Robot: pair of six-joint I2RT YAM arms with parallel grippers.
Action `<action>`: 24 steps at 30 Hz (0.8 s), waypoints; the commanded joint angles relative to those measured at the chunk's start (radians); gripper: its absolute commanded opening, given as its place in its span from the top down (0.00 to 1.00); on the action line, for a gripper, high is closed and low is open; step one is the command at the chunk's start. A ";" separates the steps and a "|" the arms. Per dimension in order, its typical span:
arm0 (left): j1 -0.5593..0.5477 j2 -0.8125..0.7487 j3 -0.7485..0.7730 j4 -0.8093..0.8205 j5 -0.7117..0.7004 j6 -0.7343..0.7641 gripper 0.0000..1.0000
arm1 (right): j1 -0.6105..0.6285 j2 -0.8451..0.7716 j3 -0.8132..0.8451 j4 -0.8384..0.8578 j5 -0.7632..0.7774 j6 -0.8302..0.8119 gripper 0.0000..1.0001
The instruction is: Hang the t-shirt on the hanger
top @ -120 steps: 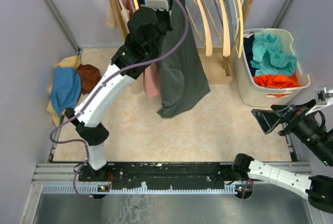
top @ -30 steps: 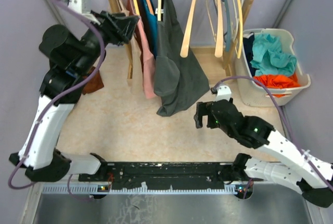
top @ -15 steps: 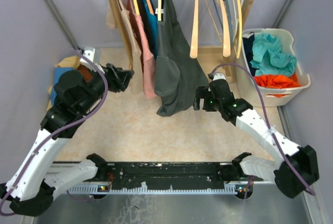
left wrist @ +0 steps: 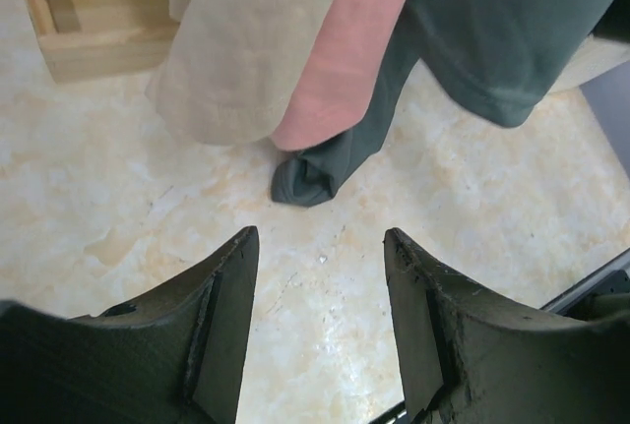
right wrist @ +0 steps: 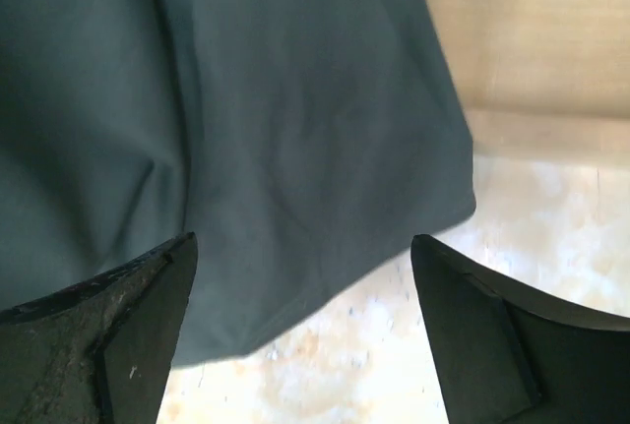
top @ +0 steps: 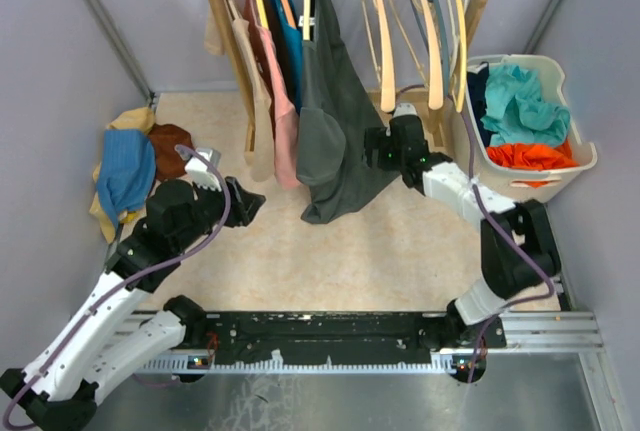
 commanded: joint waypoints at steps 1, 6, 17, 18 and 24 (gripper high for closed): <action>0.001 -0.046 -0.056 -0.006 0.003 -0.028 0.40 | -0.061 0.113 0.126 0.150 -0.041 -0.052 0.10; 0.001 -0.070 -0.133 0.019 0.069 -0.050 0.42 | -0.086 0.263 0.241 0.172 -0.065 -0.094 0.01; 0.001 -0.050 -0.203 0.069 0.200 -0.048 0.44 | -0.143 0.461 0.374 0.167 -0.259 -0.136 0.01; 0.001 -0.045 -0.205 0.077 0.214 -0.050 0.44 | -0.144 0.475 0.387 0.163 -0.273 -0.139 0.03; 0.001 -0.010 -0.196 0.095 0.260 -0.055 0.48 | -0.148 0.562 0.495 0.130 -0.337 -0.147 0.50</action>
